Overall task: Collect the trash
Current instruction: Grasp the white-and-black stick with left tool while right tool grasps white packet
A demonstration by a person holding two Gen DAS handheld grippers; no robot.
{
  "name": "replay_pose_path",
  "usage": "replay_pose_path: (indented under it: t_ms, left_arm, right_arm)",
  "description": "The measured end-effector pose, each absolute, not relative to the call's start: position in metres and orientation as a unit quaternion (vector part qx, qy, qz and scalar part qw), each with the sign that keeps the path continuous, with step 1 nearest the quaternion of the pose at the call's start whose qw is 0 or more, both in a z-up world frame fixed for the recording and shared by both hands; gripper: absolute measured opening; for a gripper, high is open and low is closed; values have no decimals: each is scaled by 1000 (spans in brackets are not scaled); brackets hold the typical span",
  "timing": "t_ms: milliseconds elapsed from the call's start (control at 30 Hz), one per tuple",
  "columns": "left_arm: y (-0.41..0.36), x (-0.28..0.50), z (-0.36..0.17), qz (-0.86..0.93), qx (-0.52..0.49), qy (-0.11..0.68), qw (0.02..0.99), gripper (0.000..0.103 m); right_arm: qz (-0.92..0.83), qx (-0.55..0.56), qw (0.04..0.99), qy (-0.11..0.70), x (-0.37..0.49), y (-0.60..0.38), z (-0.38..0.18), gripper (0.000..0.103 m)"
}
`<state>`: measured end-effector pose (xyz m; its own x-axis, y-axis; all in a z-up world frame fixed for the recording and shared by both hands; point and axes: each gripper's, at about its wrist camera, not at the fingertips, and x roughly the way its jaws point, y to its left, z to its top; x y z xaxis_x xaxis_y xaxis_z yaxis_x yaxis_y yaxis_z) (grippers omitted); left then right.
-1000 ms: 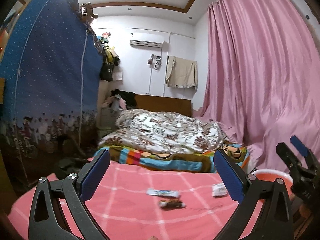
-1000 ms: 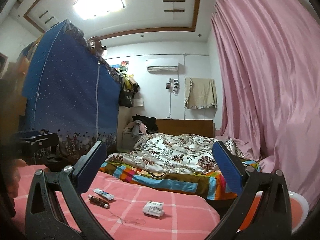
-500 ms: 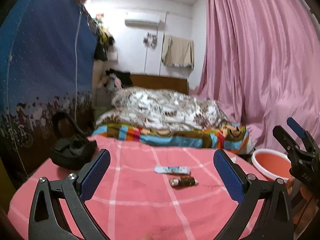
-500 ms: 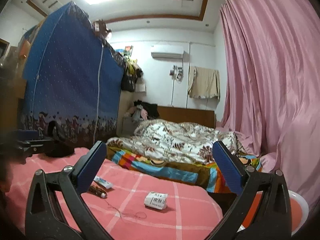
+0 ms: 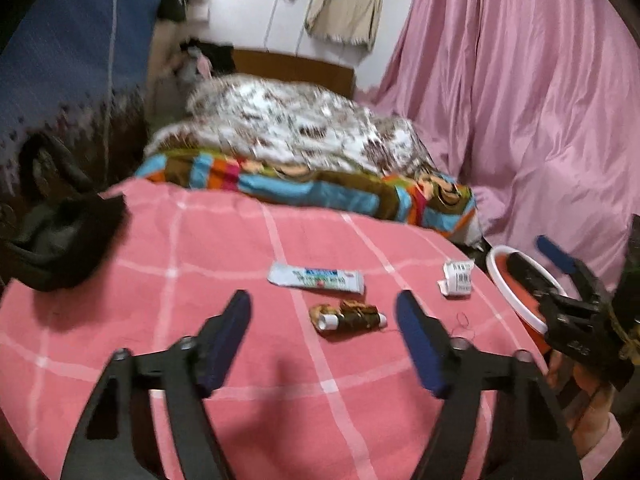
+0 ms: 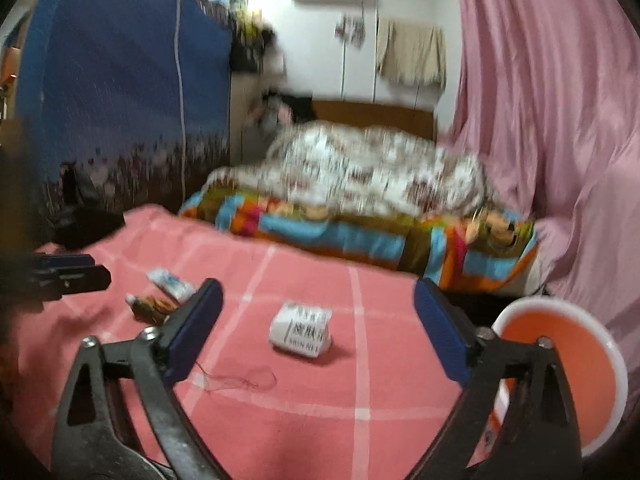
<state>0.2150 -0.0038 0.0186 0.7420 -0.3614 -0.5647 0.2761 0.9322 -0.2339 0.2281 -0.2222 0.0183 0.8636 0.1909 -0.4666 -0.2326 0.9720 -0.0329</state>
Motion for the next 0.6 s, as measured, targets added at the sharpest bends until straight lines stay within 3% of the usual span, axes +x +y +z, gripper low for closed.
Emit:
replay_pose_path:
  t_ms: [233,333,400,600]
  left_arm:
    - [-11,242,6,-209,-70,362,906,50]
    - [-16,247,1,-223,-64,382,895,46]
    - [-19,250,-4,-229,-55,395,888,37]
    - [-30,243,-8,-244,-20,403,882,25]
  right_arm:
    - [128,-29,932,338,272,-219,-12,70]
    - [143,-22,923,358,278,-219,-17,49]
    - [145,-21,923,356,276,-217,-16,49]
    - [163,-13,922,352,267,-219,-13,48]
